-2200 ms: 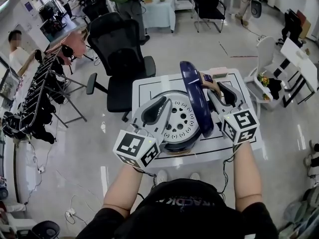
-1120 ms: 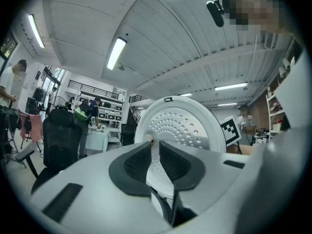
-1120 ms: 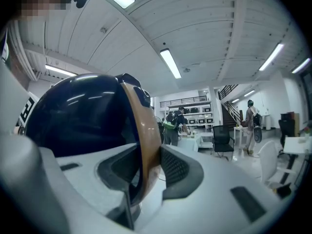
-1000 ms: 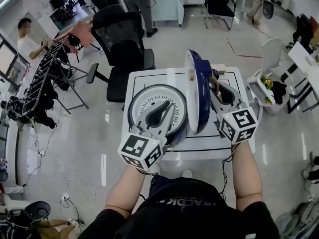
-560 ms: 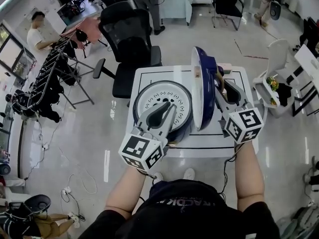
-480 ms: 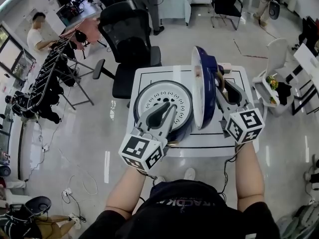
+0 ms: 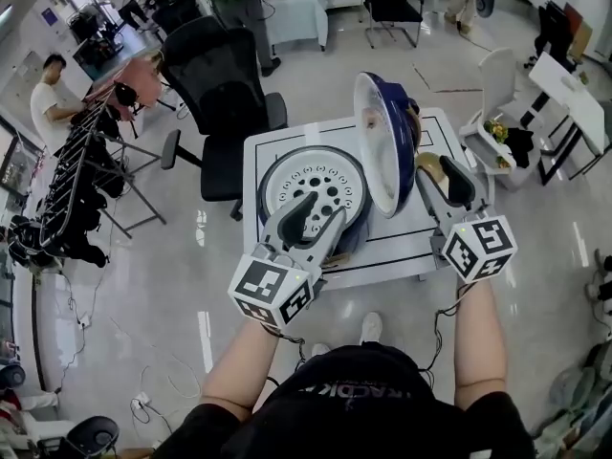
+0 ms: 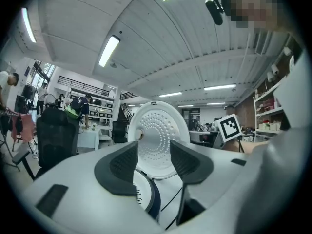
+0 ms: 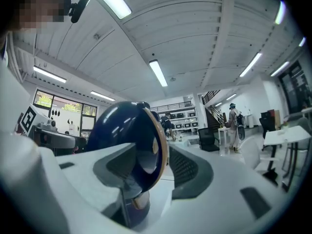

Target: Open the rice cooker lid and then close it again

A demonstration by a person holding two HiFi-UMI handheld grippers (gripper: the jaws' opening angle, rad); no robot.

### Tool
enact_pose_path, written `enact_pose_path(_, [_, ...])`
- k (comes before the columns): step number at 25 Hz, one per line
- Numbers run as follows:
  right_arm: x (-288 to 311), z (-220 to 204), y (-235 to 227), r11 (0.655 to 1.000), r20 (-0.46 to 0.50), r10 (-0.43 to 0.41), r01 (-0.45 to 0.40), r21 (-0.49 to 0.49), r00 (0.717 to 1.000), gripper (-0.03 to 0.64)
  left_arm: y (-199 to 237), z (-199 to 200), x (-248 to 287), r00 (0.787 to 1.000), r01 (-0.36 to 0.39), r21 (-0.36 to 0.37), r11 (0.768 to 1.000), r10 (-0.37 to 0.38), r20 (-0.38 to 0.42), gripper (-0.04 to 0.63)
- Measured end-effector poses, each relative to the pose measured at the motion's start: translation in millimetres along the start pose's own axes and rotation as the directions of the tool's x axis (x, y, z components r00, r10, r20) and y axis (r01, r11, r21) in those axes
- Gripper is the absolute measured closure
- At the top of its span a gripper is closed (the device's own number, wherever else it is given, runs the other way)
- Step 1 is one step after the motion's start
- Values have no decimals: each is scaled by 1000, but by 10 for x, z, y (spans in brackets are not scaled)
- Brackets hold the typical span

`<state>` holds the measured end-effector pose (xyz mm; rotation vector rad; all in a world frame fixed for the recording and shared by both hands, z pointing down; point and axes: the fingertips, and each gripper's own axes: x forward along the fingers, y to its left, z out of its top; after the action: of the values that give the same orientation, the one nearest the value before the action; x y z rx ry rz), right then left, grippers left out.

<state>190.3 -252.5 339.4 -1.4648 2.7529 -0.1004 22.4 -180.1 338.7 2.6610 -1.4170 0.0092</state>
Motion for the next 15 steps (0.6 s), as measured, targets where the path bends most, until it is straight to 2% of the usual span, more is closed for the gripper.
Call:
enact_pose_path(3, [-242,65,196,999,15,-31,31,-17,999,399,-81,-15,-131,999,47,0,999,-47,4,360])
enact_pose_path(9, [-658,195,713,997,34,-54,56,-59,998,385,-262,-16,-474,993,120,-6,993,-120,15,341])
enact_pose_path(15, [-943,223,1109,995,47,-70,74,-70,996,382,-373,-43,-805,988,156,-3,988,-155,19,328])
